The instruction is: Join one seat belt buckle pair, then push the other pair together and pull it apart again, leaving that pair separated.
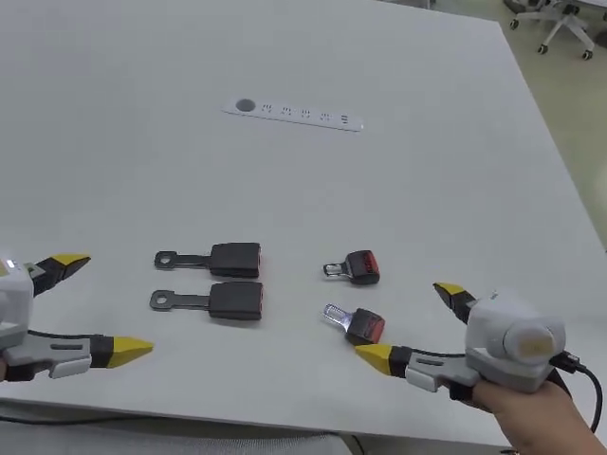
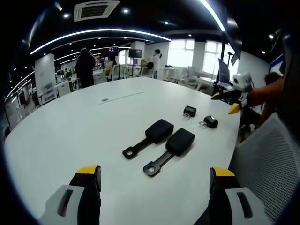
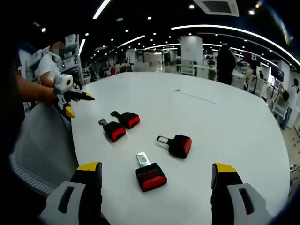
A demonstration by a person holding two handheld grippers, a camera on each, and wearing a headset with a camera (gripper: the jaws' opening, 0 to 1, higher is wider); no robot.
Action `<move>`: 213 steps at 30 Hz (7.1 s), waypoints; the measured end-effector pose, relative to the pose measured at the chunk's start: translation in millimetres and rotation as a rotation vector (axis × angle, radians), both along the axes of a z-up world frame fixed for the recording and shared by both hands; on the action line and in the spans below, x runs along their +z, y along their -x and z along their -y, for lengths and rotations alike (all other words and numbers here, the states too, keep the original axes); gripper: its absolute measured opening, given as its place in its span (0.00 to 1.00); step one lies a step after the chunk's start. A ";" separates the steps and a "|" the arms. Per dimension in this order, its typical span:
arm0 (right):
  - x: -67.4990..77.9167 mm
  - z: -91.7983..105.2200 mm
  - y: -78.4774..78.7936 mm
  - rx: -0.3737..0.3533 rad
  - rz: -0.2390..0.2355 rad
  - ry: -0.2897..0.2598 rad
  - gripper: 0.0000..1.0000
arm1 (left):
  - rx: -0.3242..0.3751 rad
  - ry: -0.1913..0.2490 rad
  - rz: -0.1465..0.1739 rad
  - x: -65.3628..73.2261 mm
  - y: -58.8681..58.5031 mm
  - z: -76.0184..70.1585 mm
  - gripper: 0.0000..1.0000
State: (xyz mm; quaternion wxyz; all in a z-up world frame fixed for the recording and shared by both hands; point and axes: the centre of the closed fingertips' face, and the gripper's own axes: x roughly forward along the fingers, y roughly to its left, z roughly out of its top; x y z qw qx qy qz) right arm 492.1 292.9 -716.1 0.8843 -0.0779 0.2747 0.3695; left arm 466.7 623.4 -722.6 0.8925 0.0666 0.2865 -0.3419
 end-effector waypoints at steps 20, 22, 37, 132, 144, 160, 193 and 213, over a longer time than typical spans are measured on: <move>-0.2 -4.9 -3.2 0.057 0.042 0.014 0.98 | -0.033 0.017 -0.006 -1.3 4.4 6.7 0.99; -2.6 -3.1 -3.3 0.055 0.033 0.025 0.98 | -0.033 0.019 -0.005 0.2 4.5 8.1 0.99; 0.5 -3.2 0.2 0.053 0.036 0.053 0.97 | -0.047 -0.002 -0.009 -1.0 7.4 10.6 0.99; -64.0 -22.2 3.9 0.363 -0.176 0.338 0.36 | -0.631 -0.433 -0.117 -52.1 -34.5 124.2 0.40; -69.5 -26.4 3.1 0.414 -0.186 0.374 0.33 | -0.693 -0.479 -0.117 -65.7 -34.3 136.6 0.37; -77.4 -19.1 5.2 0.473 -0.196 0.428 0.33 | -0.727 -0.506 -0.091 -67.5 -30.0 133.0 0.35; -82.7 -24.1 1.5 0.716 -0.189 0.562 0.32 | -0.729 -0.510 -0.136 -68.1 -18.4 133.9 0.34; -81.1 -63.2 3.3 0.725 -0.146 0.520 0.32 | -0.719 -0.492 -0.150 -72.4 -21.2 131.3 0.34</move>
